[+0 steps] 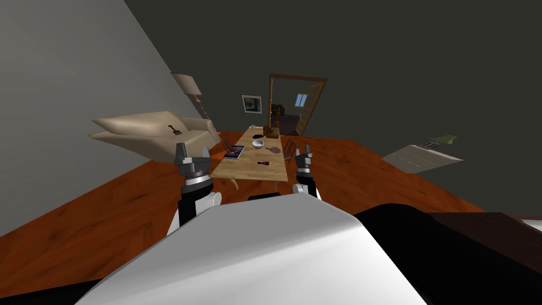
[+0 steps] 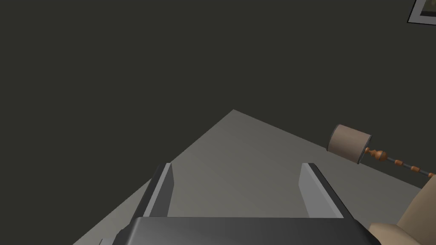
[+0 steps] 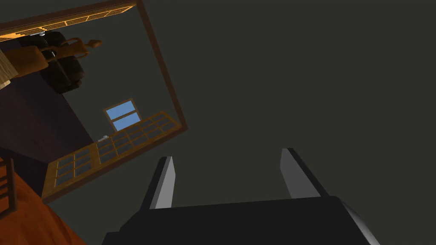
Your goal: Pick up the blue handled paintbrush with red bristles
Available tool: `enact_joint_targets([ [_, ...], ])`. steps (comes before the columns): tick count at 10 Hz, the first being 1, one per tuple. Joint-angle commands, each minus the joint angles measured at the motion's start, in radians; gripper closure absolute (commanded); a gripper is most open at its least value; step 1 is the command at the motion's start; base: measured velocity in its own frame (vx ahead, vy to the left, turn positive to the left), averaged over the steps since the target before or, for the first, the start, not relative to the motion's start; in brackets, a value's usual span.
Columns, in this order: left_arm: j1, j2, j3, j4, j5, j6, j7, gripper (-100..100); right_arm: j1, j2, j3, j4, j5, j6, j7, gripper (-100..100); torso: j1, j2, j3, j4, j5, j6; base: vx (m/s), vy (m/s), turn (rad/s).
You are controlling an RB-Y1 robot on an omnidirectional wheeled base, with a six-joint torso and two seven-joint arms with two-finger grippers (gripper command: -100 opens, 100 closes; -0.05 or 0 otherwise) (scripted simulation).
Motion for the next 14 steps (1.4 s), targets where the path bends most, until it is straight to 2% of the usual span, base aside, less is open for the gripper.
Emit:
enact_joint_targets([
  [1, 0.000, 0.000, 0.000, 0.000, 0.000, 0.000, 0.000, 0, -0.003, -0.039, 0.001, 0.013, -0.006, -0.002, -0.007, -100, 0.000, 0.000, 0.000, 0.000, 0.000, 0.000, -0.044, 0.051, 0.031],
  [4, 0.000, 0.000, 0.000, 0.000, 0.000, 0.000, 0.000, 0, -0.014, -0.131, 0.013, 0.066, -0.024, -0.011, -0.028, -100, 0.009, 0.008, 0.005, 0.002, 0.002, 0.000, -0.126, 0.142, 0.068],
  [5, 0.000, 0.000, 0.000, 0.000, 0.000, 0.000, 0.000, 0, -0.014, -0.146, 0.013, 0.066, -0.024, -0.011, -0.028, -100, 0.011, 0.009, 0.005, 0.002, 0.002, 0.000, -0.069, 0.115, 0.020],
  [7, 0.000, 0.000, 0.000, 0.000, 0.000, 0.000, 0.000, 0, -0.026, -0.211, 0.030, 0.125, -0.039, -0.021, -0.045, -100, 0.007, 0.004, 0.003, 0.001, 0.002, 0.000, -0.063, 0.129, 0.130],
  [8, 0.000, 0.000, 0.000, 0.000, 0.000, 0.000, 0.000, 0, -0.026, -0.233, 0.030, 0.125, -0.039, -0.021, -0.045, -100, 0.009, 0.005, 0.003, 0.001, 0.002, -0.001, -0.039, 0.132, 0.046],
  [9, 0.000, 0.000, 0.000, 0.000, 0.000, 0.000, 0.000, 0, -0.033, -0.269, 0.041, 0.162, -0.046, -0.026, -0.053, -100, 0.008, 0.003, 0.002, 0.001, 0.002, 0.000, -0.010, 0.138, 0.075],
  [10, 0.000, 0.000, 0.000, 0.000, 0.000, 0.000, 0.000, 0, -0.033, -0.279, 0.041, 0.162, -0.046, -0.026, -0.053, -100, 0.009, 0.002, 0.001, 0.000, 0.002, 0.000, -0.017, 0.107, 0.069],
  [11, 0.000, 0.000, 0.000, 0.000, 0.000, 0.000, 0.000, 0, -0.042, -0.315, 0.056, 0.203, -0.053, -0.033, -0.059, -100, 0.007, 0.002, 0.001, 0.000, 0.002, 0.000, -0.040, 0.120, 0.159],
  [12, 0.000, 0.000, 0.000, 0.000, 0.000, 0.000, 0.000, 0, -0.042, -0.327, 0.056, 0.203, -0.053, -0.033, -0.059, -100, 0.007, 0.002, 0.001, 0.001, 0.002, 0.000, -0.033, 0.105, 0.057],
  [13, 0.000, 0.000, 0.000, 0.000, 0.000, 0.000, 0.000, 0, -0.052, -0.364, 0.072, 0.249, -0.059, -0.040, -0.065, -100, 0.006, 0.003, 0.002, 0.001, 0.002, 0.000, -0.040, 0.137, 0.135],
  [14, 0.000, 0.000, 0.000, 0.000, 0.000, 0.000, 0.000, 0, -0.052, -0.376, 0.072, 0.249, -0.059, -0.040, -0.065, -100, 0.008, 0.003, 0.002, 0.001, 0.002, 0.000, -0.028, 0.108, 0.070],
])
